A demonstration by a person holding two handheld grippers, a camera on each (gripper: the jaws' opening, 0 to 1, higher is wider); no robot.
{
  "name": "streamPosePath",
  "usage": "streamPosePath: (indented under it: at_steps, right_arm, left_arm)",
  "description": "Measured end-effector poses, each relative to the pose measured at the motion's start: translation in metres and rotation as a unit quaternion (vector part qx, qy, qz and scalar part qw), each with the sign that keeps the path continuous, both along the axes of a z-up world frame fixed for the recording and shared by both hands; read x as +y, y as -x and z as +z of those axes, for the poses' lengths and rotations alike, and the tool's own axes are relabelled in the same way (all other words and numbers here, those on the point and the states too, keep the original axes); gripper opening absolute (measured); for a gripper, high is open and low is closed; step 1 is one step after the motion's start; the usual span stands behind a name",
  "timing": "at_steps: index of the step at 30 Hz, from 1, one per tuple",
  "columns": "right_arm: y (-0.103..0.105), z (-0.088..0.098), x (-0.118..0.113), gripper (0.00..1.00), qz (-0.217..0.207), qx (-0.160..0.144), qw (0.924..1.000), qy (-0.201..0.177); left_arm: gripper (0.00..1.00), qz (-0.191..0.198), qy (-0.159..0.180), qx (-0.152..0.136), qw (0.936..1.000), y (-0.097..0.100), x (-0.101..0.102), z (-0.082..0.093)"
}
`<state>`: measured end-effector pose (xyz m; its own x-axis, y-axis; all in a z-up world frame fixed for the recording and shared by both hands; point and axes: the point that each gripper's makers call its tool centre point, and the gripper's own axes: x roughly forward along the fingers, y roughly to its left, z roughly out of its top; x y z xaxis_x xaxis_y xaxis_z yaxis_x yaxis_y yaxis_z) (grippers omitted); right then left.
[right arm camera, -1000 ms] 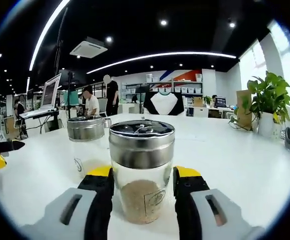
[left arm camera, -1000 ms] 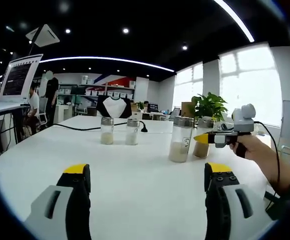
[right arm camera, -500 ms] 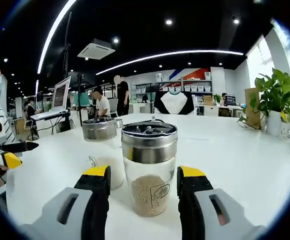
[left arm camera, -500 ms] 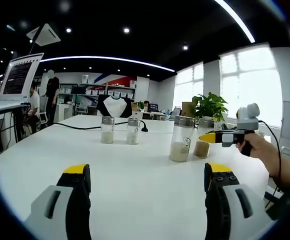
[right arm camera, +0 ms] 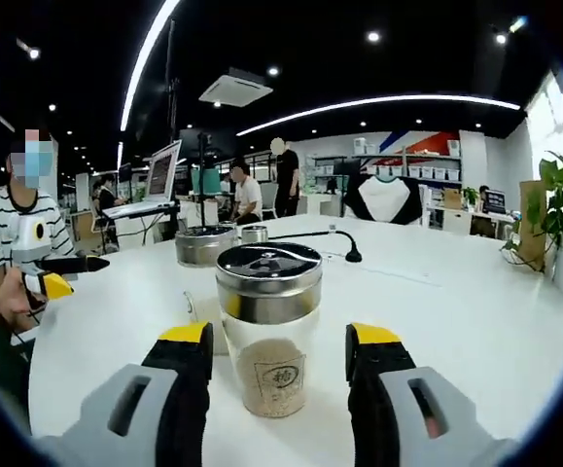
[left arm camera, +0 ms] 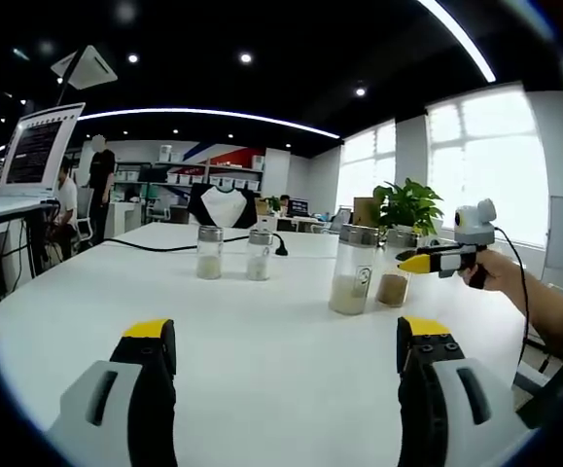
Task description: Rotate the seasoning bottle until the label or dispensing opening points toward the visible target arrow and the bottle remains upright within the marked orientation range
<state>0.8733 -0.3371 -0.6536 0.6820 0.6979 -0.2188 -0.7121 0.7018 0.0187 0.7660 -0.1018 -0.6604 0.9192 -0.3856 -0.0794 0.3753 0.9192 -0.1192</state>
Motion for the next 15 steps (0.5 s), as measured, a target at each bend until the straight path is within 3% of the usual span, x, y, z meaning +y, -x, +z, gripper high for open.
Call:
streamPosePath:
  at_steps: [10, 15]
  right_arm:
    - [0.005, -0.004, 0.01, 0.57, 0.099, 0.007, 0.9949, -0.015]
    - [0.005, -0.004, 0.015, 0.56, 0.122, 0.004, 0.9924, -0.019]
  left_arm:
    - [0.99, -0.001, -0.001, -0.002, 1.0, 0.0, -0.001, 0.002]
    - [0.99, -0.002, -0.001, 0.0, 1.0, 0.0, -0.002, 0.001]
